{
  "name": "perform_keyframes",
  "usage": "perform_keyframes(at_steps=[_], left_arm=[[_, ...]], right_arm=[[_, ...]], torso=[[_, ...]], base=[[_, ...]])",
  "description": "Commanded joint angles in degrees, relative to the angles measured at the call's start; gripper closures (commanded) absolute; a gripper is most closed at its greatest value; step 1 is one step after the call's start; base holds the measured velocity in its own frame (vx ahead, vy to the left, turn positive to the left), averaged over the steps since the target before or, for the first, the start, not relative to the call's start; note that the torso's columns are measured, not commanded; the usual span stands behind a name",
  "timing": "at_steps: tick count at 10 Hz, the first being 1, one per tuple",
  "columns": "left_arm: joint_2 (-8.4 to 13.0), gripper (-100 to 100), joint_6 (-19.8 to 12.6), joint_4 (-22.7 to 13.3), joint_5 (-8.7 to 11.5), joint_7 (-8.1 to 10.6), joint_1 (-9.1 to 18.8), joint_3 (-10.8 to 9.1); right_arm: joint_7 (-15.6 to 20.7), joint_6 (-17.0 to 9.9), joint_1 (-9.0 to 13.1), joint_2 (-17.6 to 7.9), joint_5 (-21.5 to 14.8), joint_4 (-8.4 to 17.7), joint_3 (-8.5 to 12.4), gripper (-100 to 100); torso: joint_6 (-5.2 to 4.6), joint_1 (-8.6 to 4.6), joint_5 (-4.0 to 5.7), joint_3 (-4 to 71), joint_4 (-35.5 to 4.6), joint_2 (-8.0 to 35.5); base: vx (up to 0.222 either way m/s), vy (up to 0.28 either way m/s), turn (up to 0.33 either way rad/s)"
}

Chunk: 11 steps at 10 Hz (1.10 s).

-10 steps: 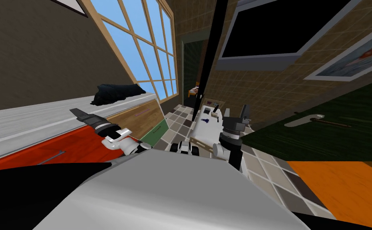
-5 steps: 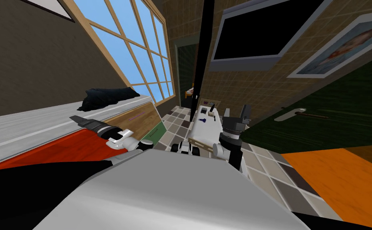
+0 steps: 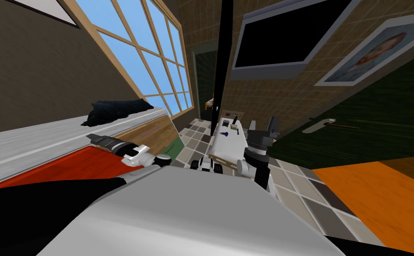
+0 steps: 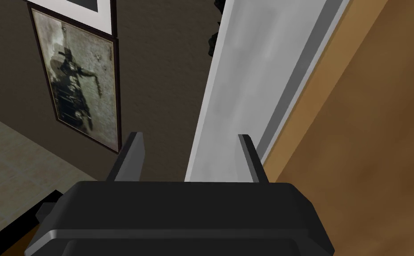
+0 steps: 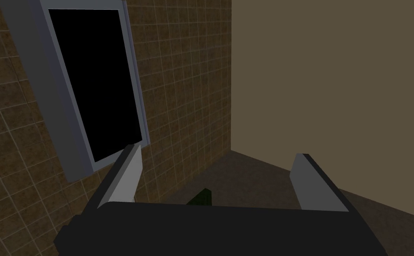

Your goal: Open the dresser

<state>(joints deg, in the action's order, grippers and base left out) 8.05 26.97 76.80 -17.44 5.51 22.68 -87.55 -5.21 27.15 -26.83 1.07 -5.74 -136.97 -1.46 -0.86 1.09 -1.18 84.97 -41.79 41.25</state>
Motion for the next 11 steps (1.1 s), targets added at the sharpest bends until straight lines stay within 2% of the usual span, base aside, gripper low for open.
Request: perform_keyframes(at_steps=[1, 2, 3, 4, 8, 9, 11], left_arm=[[-1.8, -100, -0.9, -2.0, -0.5, 0.13, 1.3, -1.47], [-2.5, -100, -0.9, -3.0, -0.8, 0.14, 2.2, -3.01], [-2.5, -100, -0.9, -3.0, -0.8, 0.14, 2.2, -3.01], [-3.2, -100, -0.9, -3.9, -1.1, 0.15, 3.0, -4.34], [-3.2, -100, -0.9, -3.9, -1.1, 0.15, 3.0, -4.34], [-4.0, -100, -0.9, -4.6, -1.3, 0.16, 3.6, -5.42], [-4.0, -100, -0.9, -4.6, -1.3, 0.16, 3.6, -5.42]], right_arm=[[0.0, 0.0, 0.0, 0.0, 0.0, 0.0, 0.0, 0], [0.0, 0.0, 0.0, 0.0, 0.0, 0.0, 0.0, 0], [0.0, 0.0, 0.0, 0.0, 0.0, 0.0, 0.0, 0], [0.0, 0.0, 0.0, 0.0, 0.0, 0.0, 0.0, 0], [0.0, 0.0, 0.0, 0.0, 0.0, 0.0, 0.0, 0], [0.0, 0.0, 0.0, 0.0, 0.0, 0.0, 0.0, 0], [0.0, 0.0, 0.0, 0.0, 0.0, 0.0, 0.0, 0]], torso=[[-0.08, -0.10, -0.01, 0.0, 0.0, -0.1], [0.01, -0.15, 0.06, 0.0, 0.0, -0.1], [-0.05, -0.18, 0.01, 0.0, 0.0, -0.1], [-0.03, -0.16, 0.07, 0.0, 0.0, -0.1], [-0.19, 0.24, -0.30, 0.1, 0.1, -0.3], [-0.14, 0.26, -0.36, 0.0, 0.1, -0.2], [-0.47, 0.38, -0.55, 0.2, 0.2, -0.5]], base=[[0.018, -0.015, -0.052], [0.022, -0.019, -0.085], [0.026, -0.026, -0.033], [0.030, -0.019, -0.043], [0.002, -0.003, -0.017], [0.016, -0.003, -0.033], [-0.002, -0.006, -0.019]])
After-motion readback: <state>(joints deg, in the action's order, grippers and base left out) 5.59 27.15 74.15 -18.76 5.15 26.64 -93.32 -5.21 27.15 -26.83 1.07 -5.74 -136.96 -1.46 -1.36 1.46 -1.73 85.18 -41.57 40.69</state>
